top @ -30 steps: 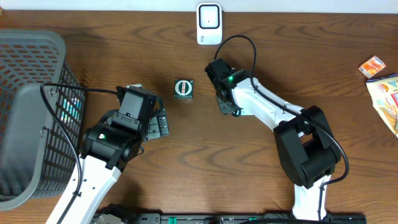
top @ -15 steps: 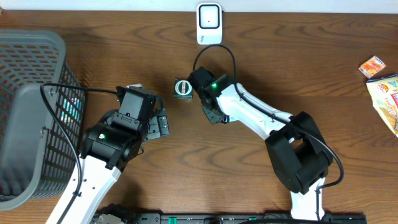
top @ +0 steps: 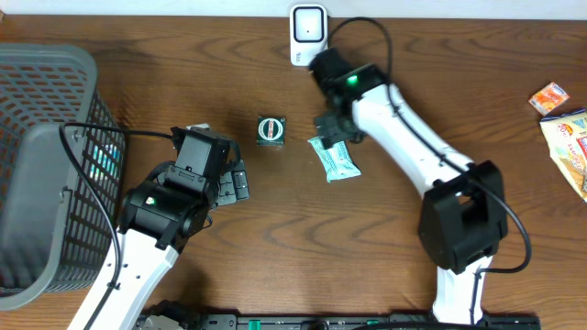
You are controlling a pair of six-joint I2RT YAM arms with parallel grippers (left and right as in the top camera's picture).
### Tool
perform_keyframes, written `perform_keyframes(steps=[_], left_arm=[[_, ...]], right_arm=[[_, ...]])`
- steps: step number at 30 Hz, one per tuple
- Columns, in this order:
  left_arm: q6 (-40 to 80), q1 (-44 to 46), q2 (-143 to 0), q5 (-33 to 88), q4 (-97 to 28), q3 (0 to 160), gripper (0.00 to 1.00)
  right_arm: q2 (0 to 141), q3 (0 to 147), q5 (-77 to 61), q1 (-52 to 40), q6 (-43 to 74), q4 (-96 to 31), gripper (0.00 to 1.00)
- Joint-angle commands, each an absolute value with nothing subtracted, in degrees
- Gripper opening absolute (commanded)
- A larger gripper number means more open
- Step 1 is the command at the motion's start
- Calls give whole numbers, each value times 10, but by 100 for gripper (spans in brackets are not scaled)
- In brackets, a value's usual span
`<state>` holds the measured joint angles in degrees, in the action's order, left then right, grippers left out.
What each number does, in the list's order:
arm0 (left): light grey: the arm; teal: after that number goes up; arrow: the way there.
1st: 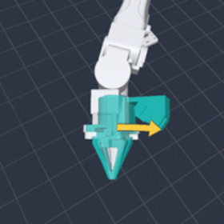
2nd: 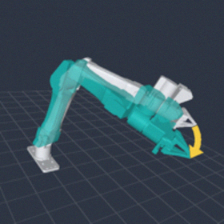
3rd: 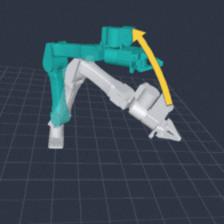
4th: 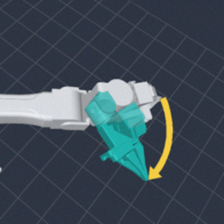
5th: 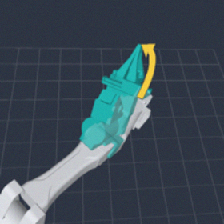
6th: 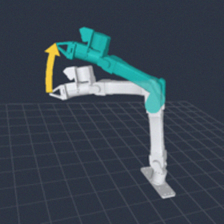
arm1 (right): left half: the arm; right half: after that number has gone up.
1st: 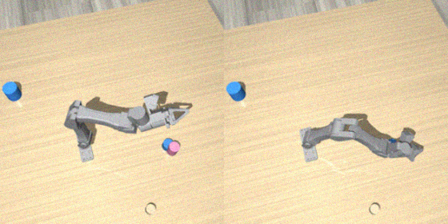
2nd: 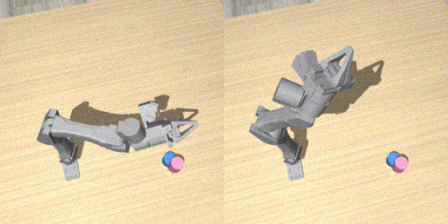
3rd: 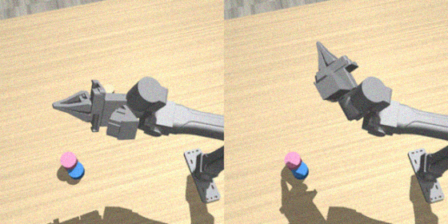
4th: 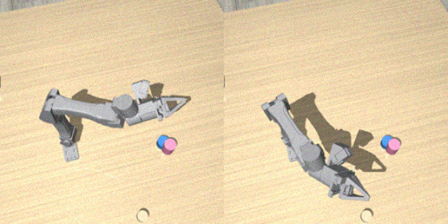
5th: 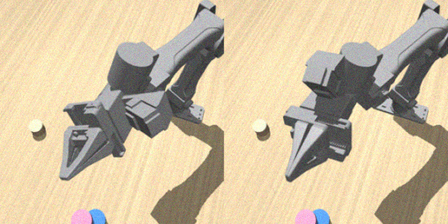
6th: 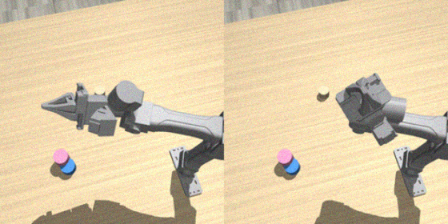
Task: Scan the item barcode
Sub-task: 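Set the wipes pack down and withdraw the right gripper upward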
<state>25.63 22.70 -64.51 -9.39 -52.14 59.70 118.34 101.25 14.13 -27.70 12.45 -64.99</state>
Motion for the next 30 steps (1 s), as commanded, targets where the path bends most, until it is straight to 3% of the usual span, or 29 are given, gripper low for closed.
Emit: perform_keyframes(steps=[1, 14, 20, 30], left_arm=[[255, 225, -647, -103, -523, 599, 98], [255, 225, -647, -103, -523, 599, 98], [255, 225, -647, -103, -523, 599, 98], [285, 225, -647, -54, -461, 599, 98]], right_arm=[[1176, 1019, 113, -229, 128, -658, 99], [1176, 1019, 46, -94, 128, -670, 99], [1176, 1019, -21, -89, 162, -657, 99], [1176, 1019, -43, -115, 319, -606, 99]])
